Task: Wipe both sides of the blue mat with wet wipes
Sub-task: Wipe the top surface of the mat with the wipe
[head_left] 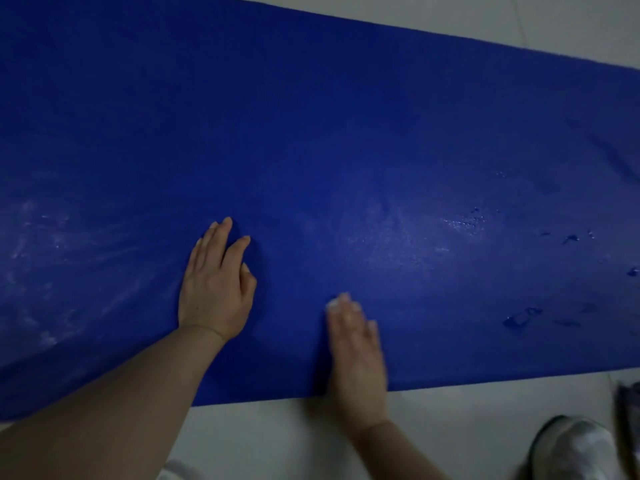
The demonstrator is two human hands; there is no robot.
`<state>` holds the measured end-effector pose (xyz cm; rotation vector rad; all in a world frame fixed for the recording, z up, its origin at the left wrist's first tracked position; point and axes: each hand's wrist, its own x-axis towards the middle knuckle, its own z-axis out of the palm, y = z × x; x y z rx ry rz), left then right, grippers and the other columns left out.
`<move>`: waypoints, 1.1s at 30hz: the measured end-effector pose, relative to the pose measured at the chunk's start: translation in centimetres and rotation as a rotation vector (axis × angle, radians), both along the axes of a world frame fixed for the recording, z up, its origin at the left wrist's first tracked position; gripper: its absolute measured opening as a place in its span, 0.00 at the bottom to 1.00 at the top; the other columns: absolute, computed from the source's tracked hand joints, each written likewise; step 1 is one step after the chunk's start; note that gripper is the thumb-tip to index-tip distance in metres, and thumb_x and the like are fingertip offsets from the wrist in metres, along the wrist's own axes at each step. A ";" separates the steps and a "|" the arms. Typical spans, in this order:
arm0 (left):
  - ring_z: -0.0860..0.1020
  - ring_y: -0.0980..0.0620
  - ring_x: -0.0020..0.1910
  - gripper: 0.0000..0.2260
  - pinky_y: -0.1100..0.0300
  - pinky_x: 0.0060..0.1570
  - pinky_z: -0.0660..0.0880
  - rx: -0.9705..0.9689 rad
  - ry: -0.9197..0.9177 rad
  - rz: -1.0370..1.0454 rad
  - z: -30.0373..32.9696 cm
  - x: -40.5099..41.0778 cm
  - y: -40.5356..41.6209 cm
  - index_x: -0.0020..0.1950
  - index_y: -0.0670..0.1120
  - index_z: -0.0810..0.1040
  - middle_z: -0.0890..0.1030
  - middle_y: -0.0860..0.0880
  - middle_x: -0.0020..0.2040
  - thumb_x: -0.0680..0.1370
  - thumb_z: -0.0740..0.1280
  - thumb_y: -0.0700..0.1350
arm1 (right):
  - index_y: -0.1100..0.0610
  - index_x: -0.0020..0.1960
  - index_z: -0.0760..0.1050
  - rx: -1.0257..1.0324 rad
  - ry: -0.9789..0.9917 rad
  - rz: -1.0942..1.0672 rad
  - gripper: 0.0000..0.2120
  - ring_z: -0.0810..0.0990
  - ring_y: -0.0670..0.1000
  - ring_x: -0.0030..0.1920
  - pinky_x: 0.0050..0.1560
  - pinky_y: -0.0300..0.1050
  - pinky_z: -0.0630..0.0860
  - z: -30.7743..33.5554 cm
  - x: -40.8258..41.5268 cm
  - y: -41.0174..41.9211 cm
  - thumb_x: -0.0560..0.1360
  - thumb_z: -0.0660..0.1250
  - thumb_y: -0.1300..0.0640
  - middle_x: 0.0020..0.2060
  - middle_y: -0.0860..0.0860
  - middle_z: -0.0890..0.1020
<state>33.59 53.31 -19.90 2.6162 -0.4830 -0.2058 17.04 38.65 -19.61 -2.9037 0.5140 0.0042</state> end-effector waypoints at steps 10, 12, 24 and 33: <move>0.58 0.45 0.76 0.19 0.50 0.75 0.52 -0.001 -0.004 -0.001 -0.2 0.2 0.1 0.69 0.40 0.71 0.62 0.41 0.76 0.79 0.57 0.41 | 0.58 0.71 0.63 0.104 -0.044 0.152 0.27 0.61 0.52 0.72 0.74 0.50 0.51 0.2 2.9 9.7 0.72 0.52 0.63 0.72 0.52 0.66; 0.57 0.45 0.76 0.18 0.51 0.75 0.51 -0.002 0.003 -0.003 0.0 0.2 0.1 0.69 0.40 0.71 0.62 0.41 0.76 0.79 0.59 0.40 | 0.57 0.71 0.64 0.081 -0.024 0.230 0.27 0.63 0.51 0.71 0.72 0.50 0.61 0.4 2.7 6.9 0.71 0.53 0.63 0.70 0.51 0.69; 0.57 0.45 0.76 0.18 0.52 0.74 0.50 0.017 0.011 0.005 0.3 0.1 0.0 0.69 0.39 0.71 0.62 0.41 0.76 0.78 0.61 0.37 | 0.60 0.71 0.66 0.159 -0.054 0.185 0.29 0.59 0.52 0.74 0.74 0.47 0.53 0.5 -1.5 6.0 0.69 0.53 0.67 0.73 0.54 0.64; 0.58 0.43 0.76 0.18 0.50 0.74 0.51 0.013 0.003 0.007 0.1 0.2 -0.1 0.68 0.38 0.72 0.63 0.40 0.75 0.78 0.62 0.35 | 0.61 0.72 0.60 0.066 -0.054 -0.137 0.29 0.50 0.50 0.76 0.74 0.47 0.49 -0.6 -1.4 0.4 0.71 0.50 0.67 0.73 0.55 0.62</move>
